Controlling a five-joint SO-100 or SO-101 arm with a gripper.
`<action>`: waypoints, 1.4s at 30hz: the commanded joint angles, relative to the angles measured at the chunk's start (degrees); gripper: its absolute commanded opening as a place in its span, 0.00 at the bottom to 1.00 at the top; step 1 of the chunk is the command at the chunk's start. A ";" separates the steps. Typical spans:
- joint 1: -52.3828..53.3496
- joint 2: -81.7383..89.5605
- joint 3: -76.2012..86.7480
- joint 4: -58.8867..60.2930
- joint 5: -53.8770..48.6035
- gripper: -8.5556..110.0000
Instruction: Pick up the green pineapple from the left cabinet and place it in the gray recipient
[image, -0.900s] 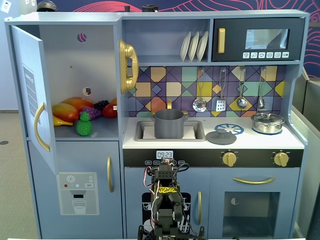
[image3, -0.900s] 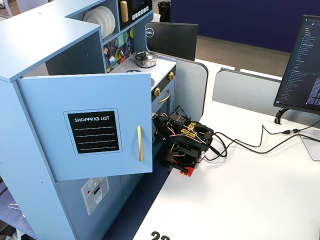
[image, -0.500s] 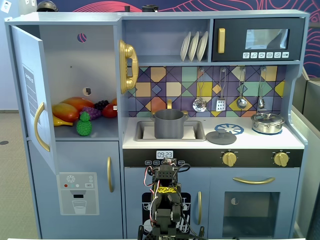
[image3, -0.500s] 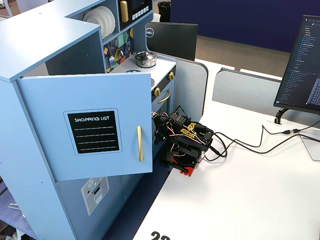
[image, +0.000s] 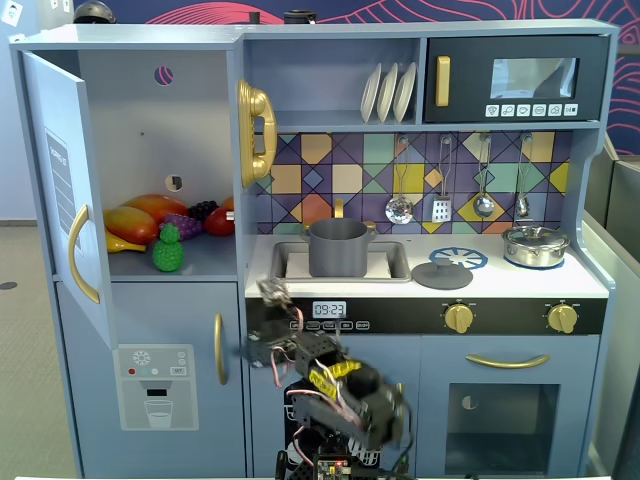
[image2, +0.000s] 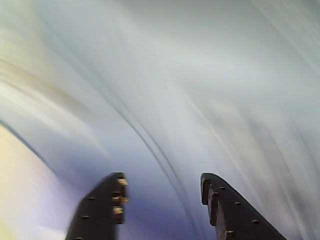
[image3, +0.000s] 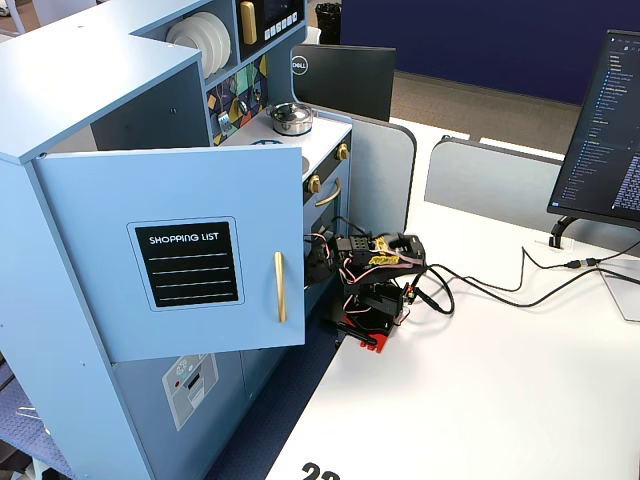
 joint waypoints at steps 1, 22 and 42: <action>-5.63 -5.80 -10.11 -16.17 -3.96 0.22; -4.13 -42.10 -40.52 -29.09 -3.96 0.31; -7.03 -63.46 -59.41 -31.73 -3.96 0.32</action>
